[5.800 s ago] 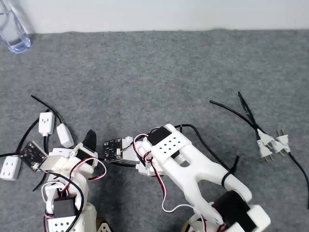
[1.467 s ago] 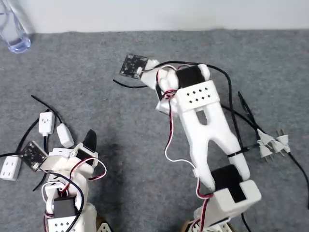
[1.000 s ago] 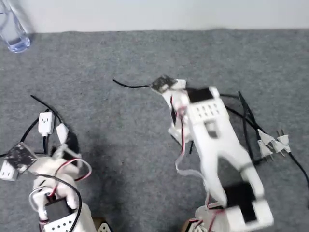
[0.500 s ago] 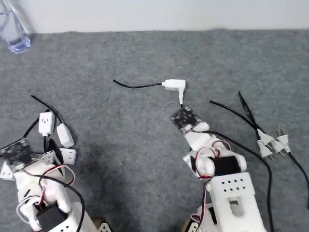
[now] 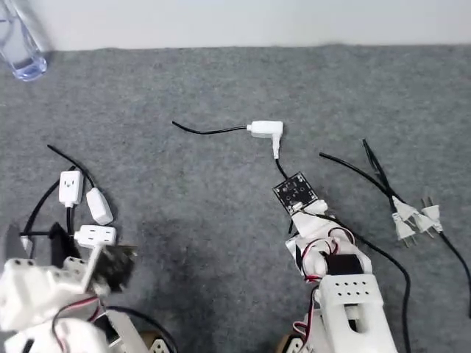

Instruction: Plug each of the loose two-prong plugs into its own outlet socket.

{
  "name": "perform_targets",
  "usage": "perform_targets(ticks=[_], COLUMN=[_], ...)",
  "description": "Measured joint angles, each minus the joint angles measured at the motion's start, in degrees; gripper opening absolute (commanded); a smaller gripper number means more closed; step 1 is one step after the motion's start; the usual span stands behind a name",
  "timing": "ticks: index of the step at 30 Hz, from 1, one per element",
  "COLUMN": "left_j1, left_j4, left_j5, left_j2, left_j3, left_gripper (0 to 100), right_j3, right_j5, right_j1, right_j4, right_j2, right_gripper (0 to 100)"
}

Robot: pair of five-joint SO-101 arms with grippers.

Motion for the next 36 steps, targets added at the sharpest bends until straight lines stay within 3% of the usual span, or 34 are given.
perform_targets(ticks=[6, 10, 13, 16, 25, 29, 36], left_j1=[-0.97, -0.79, 3.08, 8.44, 22.33, 22.33, 14.51], left_j4=[3.87, 10.55, 18.02, 21.45, 20.75, 14.68, 10.64], left_j5=[-3.25, -5.01, -9.41, -13.98, -25.67, -27.16, -39.91], left_j2=[14.95, 32.09, 45.89, 58.29, 81.58, 89.32, 95.82], left_j3=[-19.96, -34.2, -41.58, -42.46, -31.47, -27.96, -25.41], left_gripper=[22, 22, 22, 22, 22, 22, 22], right_j3=[2.81, 2.99, 2.99, 2.99, 2.99, 2.99, 2.99], right_j5=[0.0, 0.18, 0.18, 0.18, 0.18, 0.18, 0.18], right_j1=[-2.11, -3.69, -4.04, -3.96, -4.04, -2.73, -2.73], right_j4=[-3.08, -3.34, -3.34, -3.34, -3.34, -3.34, -3.34], right_j2=[0.0, 0.0, 0.0, 0.0, 0.0, 0.0, -0.18], right_gripper=[18.8, 18.8, 18.8, 18.8, 18.8, 18.8, 19.0])
